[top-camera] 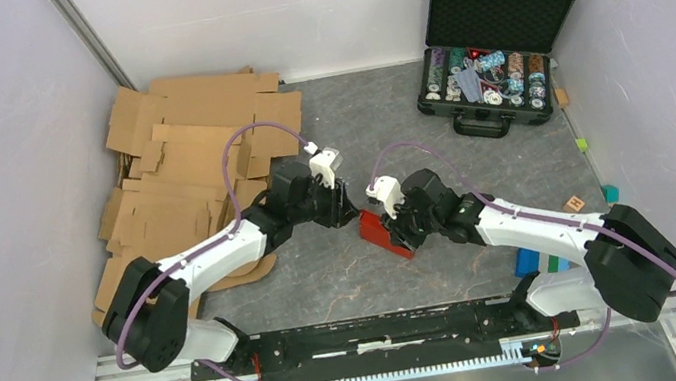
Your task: Fold the paper box
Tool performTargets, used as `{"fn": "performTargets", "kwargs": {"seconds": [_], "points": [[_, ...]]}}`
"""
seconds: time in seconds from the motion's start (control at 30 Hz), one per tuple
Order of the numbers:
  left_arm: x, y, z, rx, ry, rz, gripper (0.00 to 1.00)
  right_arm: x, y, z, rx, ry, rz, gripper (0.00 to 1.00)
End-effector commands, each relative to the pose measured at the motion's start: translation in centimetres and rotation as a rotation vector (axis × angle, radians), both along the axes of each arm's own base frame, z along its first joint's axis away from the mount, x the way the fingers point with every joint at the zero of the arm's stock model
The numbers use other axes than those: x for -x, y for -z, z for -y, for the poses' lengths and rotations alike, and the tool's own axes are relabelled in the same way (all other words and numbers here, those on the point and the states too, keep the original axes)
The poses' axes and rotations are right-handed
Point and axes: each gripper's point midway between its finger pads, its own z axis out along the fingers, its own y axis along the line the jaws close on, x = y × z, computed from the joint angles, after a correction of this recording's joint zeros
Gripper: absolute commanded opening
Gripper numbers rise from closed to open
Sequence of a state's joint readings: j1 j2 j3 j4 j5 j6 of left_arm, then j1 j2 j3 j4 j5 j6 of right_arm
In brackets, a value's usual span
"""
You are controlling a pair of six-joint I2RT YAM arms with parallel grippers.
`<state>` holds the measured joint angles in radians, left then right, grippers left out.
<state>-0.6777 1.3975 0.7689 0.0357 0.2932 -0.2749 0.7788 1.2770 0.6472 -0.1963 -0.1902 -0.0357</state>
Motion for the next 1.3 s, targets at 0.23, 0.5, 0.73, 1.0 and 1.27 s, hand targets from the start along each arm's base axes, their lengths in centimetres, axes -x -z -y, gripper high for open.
{"fn": "performTargets", "kwargs": {"seconds": [0.23, 0.5, 0.73, 1.0, 1.27], "points": [[-0.3, -1.1, 1.6, 0.006, 0.061, 0.035, 0.41, -1.0, -1.6, -1.8, -0.048, -0.026, 0.047, 0.31], [0.2, -1.0, 2.0, 0.007, 0.087, 0.017, 0.17, -1.2, -1.6, -1.7, -0.043, -0.008, 0.052, 0.31], [0.7, -1.3, 2.2, 0.019, 0.103, 0.011, 0.11, -1.4, -1.4, -1.6, -0.03, 0.006, 0.053, 0.31], [0.0, -0.2, 1.1, -0.062, 0.038, 0.014, 0.09, -1.5, -1.5, -1.8, -0.023, 0.009, 0.06, 0.31], [-0.2, 0.3, 0.6, -0.121, 0.006, 0.038, 0.06, -1.5, -1.5, -1.8, -0.018, 0.009, 0.062, 0.31]]}}
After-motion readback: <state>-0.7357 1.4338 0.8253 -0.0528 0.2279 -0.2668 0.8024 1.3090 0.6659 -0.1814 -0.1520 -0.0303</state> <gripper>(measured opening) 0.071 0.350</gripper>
